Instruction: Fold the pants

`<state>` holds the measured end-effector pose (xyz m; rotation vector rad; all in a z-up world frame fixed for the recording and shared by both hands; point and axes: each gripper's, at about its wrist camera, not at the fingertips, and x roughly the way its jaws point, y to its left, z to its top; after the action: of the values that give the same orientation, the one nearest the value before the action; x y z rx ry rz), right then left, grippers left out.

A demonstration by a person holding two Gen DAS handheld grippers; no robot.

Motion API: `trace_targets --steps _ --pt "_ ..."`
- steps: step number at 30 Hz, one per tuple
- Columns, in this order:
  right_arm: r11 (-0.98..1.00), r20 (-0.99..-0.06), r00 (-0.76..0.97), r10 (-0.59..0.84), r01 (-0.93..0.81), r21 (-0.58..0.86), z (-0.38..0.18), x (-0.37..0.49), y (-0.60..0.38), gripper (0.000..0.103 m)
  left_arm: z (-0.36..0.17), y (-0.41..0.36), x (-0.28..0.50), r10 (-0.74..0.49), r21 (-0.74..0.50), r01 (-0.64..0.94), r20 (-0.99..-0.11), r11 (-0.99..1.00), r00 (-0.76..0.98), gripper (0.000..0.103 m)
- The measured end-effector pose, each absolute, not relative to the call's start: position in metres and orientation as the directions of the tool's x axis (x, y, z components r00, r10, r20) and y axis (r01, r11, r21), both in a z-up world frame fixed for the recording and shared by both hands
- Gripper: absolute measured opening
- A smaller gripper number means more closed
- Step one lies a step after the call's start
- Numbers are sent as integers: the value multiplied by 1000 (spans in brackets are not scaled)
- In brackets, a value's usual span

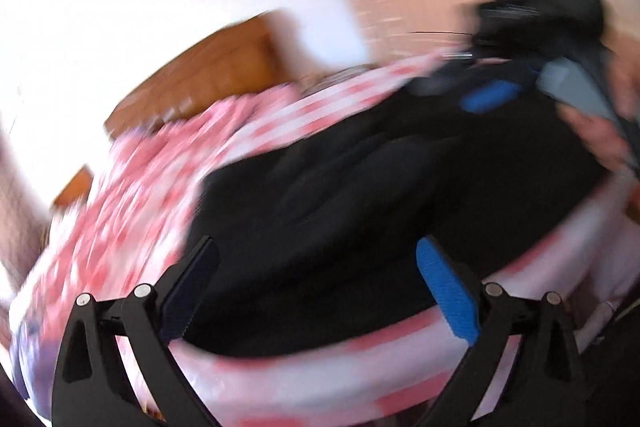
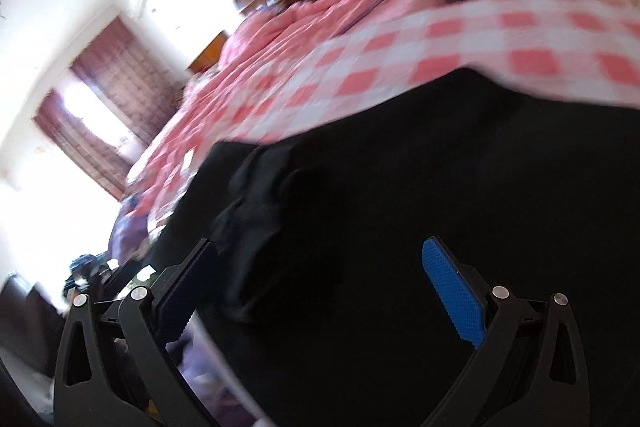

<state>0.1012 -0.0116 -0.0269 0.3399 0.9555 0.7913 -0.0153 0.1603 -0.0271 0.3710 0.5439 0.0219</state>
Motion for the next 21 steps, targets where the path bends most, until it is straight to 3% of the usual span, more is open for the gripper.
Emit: trace_targets --steps 2,4,7,13,21 --pt "664 -578 338 743 -479 574 -21 91 -5 94 -27 190 -16 182 321 -11 -509 947 841 99" --pt "622 -532 338 776 -548 560 -9 76 3 79 -29 210 -19 226 317 -64 -507 946 832 99" --pt "583 -529 295 796 -608 539 -3 62 22 78 -28 224 -19 275 333 -114 -489 936 828 99" --pt "666 -674 241 698 -564 489 -36 58 44 75 -31 239 0 297 326 -144 -489 934 820 99" --pt "634 -634 242 734 -578 513 -27 61 40 70 -43 239 5 277 301 -130 -520 945 808 99"
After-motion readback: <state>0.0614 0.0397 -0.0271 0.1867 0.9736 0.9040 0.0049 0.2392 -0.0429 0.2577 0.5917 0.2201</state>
